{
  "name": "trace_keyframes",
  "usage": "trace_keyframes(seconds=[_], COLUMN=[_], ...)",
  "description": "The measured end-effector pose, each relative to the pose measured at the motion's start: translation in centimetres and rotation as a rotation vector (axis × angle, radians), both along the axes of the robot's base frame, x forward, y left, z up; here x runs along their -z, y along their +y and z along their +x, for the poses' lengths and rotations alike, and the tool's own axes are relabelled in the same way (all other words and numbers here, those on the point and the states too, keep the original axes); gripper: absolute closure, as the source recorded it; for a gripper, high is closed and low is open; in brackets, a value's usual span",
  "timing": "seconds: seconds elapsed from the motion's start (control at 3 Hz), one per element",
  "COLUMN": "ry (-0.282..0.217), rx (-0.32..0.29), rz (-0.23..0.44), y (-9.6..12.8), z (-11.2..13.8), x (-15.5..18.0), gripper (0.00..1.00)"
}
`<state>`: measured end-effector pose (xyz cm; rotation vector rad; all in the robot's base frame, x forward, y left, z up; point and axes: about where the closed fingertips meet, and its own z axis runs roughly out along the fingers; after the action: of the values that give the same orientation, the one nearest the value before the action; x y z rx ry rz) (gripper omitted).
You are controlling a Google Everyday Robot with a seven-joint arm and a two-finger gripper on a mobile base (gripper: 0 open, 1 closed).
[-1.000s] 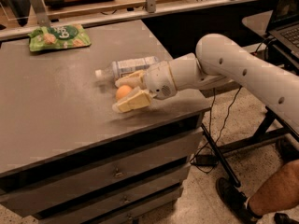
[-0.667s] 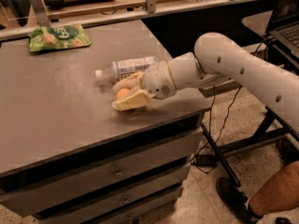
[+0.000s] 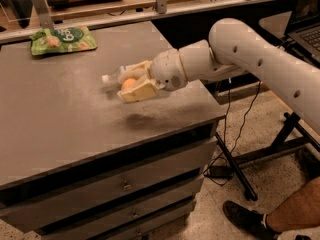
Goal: Move orange near green rice chip bag
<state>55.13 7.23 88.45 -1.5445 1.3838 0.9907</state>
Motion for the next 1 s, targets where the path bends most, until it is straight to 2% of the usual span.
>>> trace_keyframes(seconds=[0.33, 0.67, 1.0], ry=[-0.084, -0.151, -0.16], rx=[0.076, 0.189, 0.304], rz=[0.015, 0.017, 0.018], y=[0.3, 0.1, -0.2], z=[3.6, 8.3, 13.7], x=[-3.1, -5.5, -6.4], gripper=[1.0, 1.0, 1.0])
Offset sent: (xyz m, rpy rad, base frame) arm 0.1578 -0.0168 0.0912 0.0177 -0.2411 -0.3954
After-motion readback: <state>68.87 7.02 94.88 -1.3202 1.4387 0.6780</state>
